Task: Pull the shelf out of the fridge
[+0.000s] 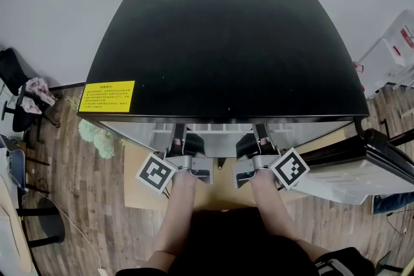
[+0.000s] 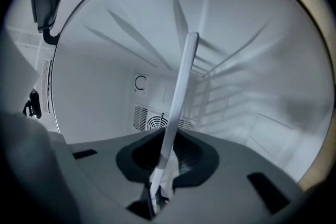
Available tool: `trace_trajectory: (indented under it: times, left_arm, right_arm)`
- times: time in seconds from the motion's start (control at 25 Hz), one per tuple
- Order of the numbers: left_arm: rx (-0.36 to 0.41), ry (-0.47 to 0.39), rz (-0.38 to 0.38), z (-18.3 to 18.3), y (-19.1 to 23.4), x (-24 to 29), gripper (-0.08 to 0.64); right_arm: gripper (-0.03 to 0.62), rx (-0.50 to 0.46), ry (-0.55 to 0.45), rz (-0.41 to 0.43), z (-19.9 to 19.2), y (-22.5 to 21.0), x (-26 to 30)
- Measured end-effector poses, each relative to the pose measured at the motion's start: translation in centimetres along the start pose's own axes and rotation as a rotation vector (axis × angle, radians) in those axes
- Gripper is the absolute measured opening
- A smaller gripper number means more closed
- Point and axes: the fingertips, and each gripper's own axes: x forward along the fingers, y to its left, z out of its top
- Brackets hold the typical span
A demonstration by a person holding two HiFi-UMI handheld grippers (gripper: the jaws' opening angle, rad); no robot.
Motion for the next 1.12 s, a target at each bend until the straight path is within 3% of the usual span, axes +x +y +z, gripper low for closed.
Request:
trace_trajectory:
  times: [1.12]
  left_arm:
    - [0.016, 0.008, -0.010, -0.4, -0.7, -2.5, 0.060]
  right_arm:
    - [0.025, 0.050, -0.013, -0.001, -0.8, 0.3, -2.3]
